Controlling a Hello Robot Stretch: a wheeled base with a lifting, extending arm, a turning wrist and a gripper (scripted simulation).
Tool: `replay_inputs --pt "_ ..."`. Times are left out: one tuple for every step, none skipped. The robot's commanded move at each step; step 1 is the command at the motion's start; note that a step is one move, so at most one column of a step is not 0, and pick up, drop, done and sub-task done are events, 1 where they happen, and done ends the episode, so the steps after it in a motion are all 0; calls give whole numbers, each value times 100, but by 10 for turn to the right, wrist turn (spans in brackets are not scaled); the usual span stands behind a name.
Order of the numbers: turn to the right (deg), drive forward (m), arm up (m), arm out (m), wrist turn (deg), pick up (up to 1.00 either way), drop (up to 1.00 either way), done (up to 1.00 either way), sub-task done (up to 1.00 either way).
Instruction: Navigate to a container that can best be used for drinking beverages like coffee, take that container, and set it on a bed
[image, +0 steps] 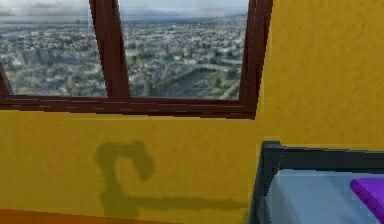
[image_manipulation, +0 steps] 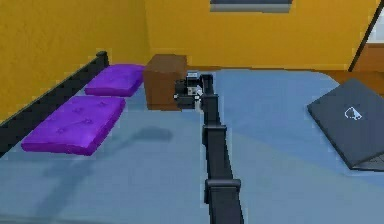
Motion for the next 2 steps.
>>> replay_inputs --pt "0 0 0 0 0 0 100 0 0" --pt "0 0 10 0 0 0 0 0 0"
